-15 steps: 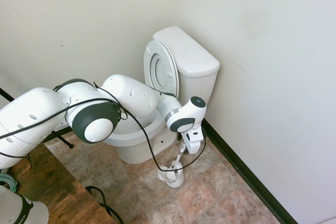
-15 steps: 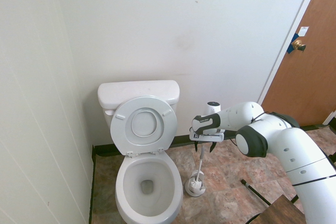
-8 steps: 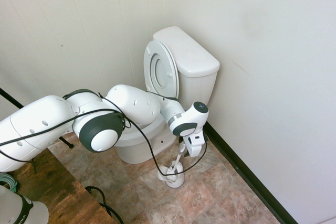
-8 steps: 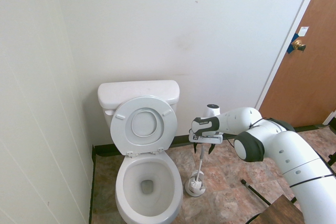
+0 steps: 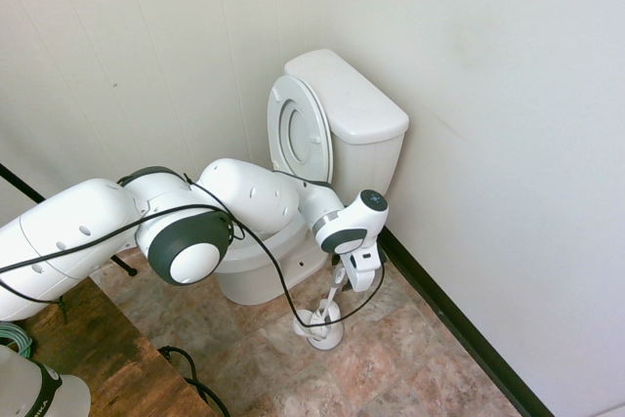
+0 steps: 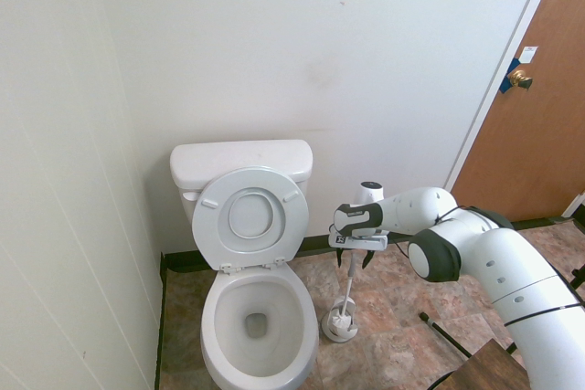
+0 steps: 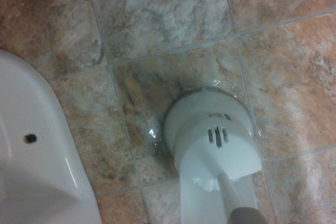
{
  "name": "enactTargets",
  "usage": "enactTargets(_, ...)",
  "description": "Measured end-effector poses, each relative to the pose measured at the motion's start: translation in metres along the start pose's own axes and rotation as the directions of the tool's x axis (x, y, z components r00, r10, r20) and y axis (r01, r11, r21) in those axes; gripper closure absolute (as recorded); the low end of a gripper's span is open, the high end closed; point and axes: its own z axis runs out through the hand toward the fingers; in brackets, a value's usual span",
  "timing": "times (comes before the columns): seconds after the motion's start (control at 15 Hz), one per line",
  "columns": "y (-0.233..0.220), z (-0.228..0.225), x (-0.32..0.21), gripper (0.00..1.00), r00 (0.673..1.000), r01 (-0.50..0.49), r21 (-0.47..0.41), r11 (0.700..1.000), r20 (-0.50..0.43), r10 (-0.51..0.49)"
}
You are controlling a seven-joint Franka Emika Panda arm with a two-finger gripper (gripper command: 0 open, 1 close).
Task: Clean the toilet
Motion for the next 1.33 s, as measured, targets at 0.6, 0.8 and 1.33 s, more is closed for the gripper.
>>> enactTargets(0.6,-0.003,-0.008,0.001,1.0,1.0,0.007,0.011,1.0,-0.003,-0.007)
enactTargets(0.8,-0.002,-0.01,0.002,1.0,1.0,0.005,0.012,1.0,-0.003,-0.005)
enactTargets(1.33,0.01,-0.013,0.003,1.0,0.999,0.032,-0.002,0.999,-0.009,-0.032)
